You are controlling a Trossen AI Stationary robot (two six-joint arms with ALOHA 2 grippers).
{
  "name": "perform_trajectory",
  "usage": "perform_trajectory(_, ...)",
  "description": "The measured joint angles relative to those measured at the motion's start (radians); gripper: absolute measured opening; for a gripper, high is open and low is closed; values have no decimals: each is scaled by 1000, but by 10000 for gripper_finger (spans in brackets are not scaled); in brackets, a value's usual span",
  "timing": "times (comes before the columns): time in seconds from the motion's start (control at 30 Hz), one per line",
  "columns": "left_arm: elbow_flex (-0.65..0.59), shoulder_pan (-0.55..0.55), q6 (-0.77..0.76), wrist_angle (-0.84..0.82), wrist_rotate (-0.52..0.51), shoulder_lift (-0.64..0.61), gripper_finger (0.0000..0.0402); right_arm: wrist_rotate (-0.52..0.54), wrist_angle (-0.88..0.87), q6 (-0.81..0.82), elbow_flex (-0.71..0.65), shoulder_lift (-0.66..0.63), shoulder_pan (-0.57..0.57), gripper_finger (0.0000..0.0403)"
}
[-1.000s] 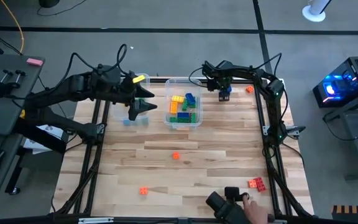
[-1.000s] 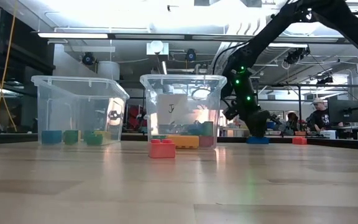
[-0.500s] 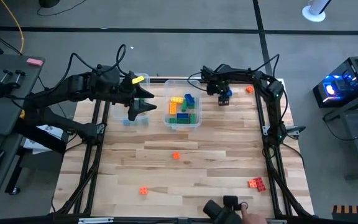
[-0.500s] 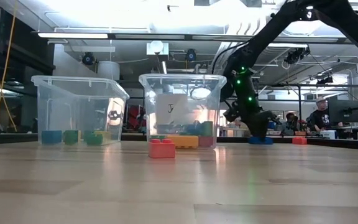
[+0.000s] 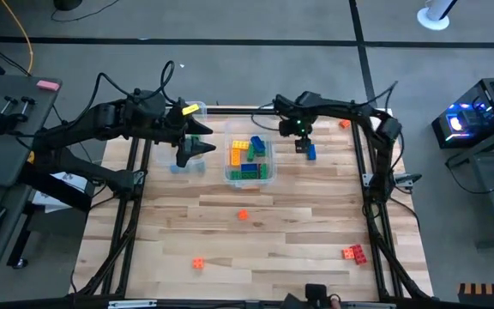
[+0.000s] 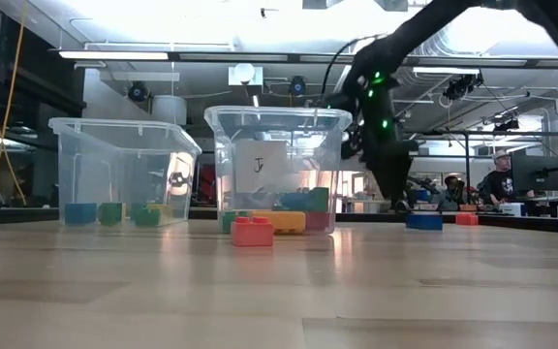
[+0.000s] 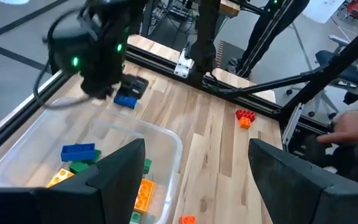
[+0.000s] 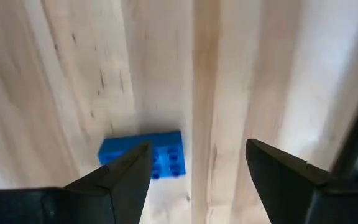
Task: Sort blocks by size
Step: Put the blue big game piece into the right transparent bin
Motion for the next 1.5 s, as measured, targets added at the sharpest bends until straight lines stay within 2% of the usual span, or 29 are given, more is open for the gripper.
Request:
perform_trajectory(0.1,0,0,9,-15,0,0,273,-42,-23,148,2,-50,-25,255)
perform_trajectory(0.27,0,0,30,-68,0,0,273,-107,-53,693,-10,-96,-78,255)
perform_trajectory(0.33,0,0,46,-76,0,0,273,-100,-37,829,-52,-114,-81,255)
perform_trajectory(0.47,0,0,53,-79,0,0,273,-58,39,974,-181,-138,-46,255)
perform_trajectory(0.73,0,2,69,-80,0,0,273,-60,263,1199,-381,-141,-16,255)
perform_trajectory(1.0,0,2,69,-80,0,0,273,-58,401,1291,-481,-150,-4,243)
perform_trajectory(1.07,0,2,69,-79,0,0,273,-38,398,1283,-491,-149,6,219)
perform_trajectory(1.2,0,2,79,-52,0,0,273,1,358,1210,-479,-157,19,137)
perform_trajectory(1.23,0,2,87,-35,0,0,273,18,343,1186,-475,-167,18,136)
perform_trajectory(1.37,0,2,96,38,-1,0,273,116,245,1122,-460,-258,11,137)
perform_trajectory(1.43,0,2,104,67,-1,0,273,154,268,1116,-436,-333,6,137)
perform_trajectory(1.5,0,2,114,90,-2,0,273,148,296,1102,-431,-415,7,137)
